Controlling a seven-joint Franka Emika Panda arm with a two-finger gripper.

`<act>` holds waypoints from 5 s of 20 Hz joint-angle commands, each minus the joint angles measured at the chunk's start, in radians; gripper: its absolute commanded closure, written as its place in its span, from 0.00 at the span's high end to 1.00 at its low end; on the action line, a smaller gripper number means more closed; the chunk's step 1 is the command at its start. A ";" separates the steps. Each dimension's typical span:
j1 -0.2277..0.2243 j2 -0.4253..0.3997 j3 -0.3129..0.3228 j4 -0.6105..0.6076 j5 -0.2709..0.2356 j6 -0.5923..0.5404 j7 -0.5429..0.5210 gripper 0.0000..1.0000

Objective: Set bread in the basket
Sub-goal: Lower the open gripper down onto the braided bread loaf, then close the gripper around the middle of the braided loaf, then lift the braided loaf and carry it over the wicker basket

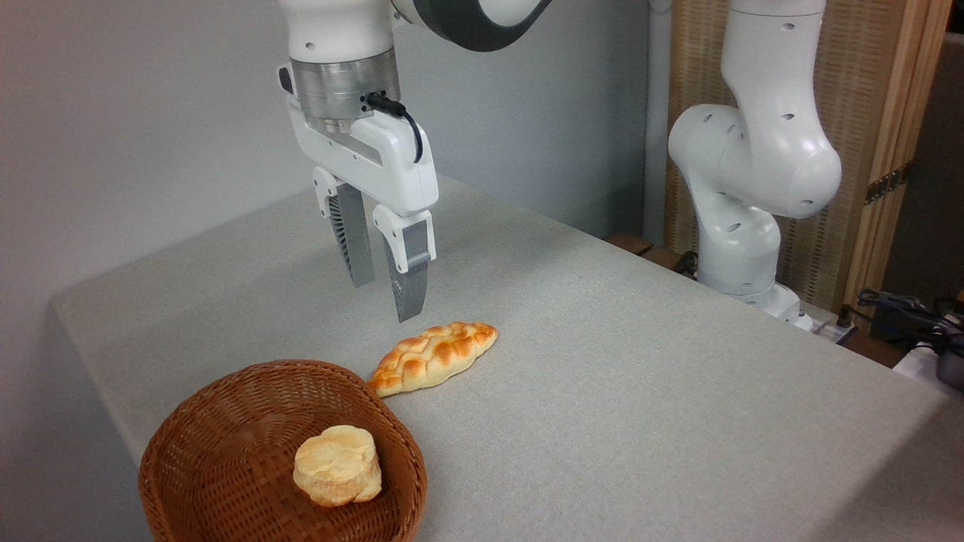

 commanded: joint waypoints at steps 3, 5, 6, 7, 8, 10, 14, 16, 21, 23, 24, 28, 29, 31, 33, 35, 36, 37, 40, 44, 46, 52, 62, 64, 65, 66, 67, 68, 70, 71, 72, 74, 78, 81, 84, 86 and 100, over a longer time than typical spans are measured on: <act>-0.003 0.011 0.003 0.023 0.001 -0.023 -0.017 1.00; -0.003 0.011 0.003 0.023 0.001 -0.023 -0.016 1.00; -0.003 0.011 0.003 0.023 0.001 -0.023 -0.016 1.00; -0.003 0.011 0.003 0.023 0.001 -0.023 -0.014 1.00; -0.003 0.011 0.003 0.023 0.001 -0.023 -0.014 1.00; -0.003 0.011 0.003 0.023 0.001 -0.023 -0.016 1.00; -0.006 0.008 -0.003 0.008 0.001 -0.025 -0.014 1.00; -0.017 0.006 -0.004 -0.015 0.001 -0.017 -0.014 1.00; -0.070 -0.001 -0.004 -0.135 0.001 0.036 -0.014 1.00; -0.084 -0.006 -0.004 -0.182 0.001 0.081 -0.013 1.00; -0.086 -0.004 -0.004 -0.201 0.001 0.105 -0.013 1.00; -0.099 0.006 -0.003 -0.250 0.001 0.150 -0.013 1.00; -0.099 0.008 -0.003 -0.258 0.001 0.153 -0.011 1.00; -0.101 0.018 -0.004 -0.271 0.001 0.171 -0.011 1.00; -0.113 0.023 -0.003 -0.282 0.001 0.178 -0.011 1.00; -0.113 0.023 -0.003 -0.290 0.002 0.178 -0.010 1.00; -0.113 0.028 -0.003 -0.291 0.007 0.178 -0.007 1.00; -0.113 0.034 -0.003 -0.293 0.008 0.178 -0.002 1.00; -0.113 0.043 -0.003 -0.298 0.008 0.179 -0.001 1.00; -0.113 0.046 0.000 -0.298 0.008 0.178 0.024 1.00; -0.113 0.046 0.002 -0.298 0.008 0.178 0.029 0.79; -0.113 0.046 0.000 -0.299 0.008 0.162 0.047 0.32; -0.113 0.039 0.002 -0.296 0.008 0.132 0.052 0.32; -0.113 0.035 0.003 -0.295 0.008 0.132 0.052 0.33; -0.113 0.034 0.005 -0.294 0.008 0.130 0.055 0.33; -0.113 0.032 0.005 -0.294 0.008 0.130 0.058 0.33; -0.113 0.031 0.006 -0.293 0.008 0.130 0.059 0.33; -0.113 0.031 0.006 -0.291 0.008 0.129 0.059 0.33; -0.113 0.026 0.006 -0.281 0.008 0.104 0.059 0.33; -0.113 0.011 0.006 -0.269 0.008 0.093 0.059 0.33; -0.113 -0.001 0.005 -0.255 0.008 0.087 0.059 0.33; -0.113 -0.029 0.005 -0.238 0.004 0.079 0.059 0.33; -0.113 -0.037 0.000 -0.178 -0.002 0.096 0.058 0.33; -0.113 -0.034 0.009 -0.130 -0.059 0.107 0.065 0.36; -0.106 -0.031 0.045 -0.126 -0.125 0.232 0.067 0.37; -0.106 -0.023 0.066 -0.126 -0.153 0.335 0.067 0.41; -0.098 0.111 0.112 -0.127 -0.186 0.587 0.062 1.00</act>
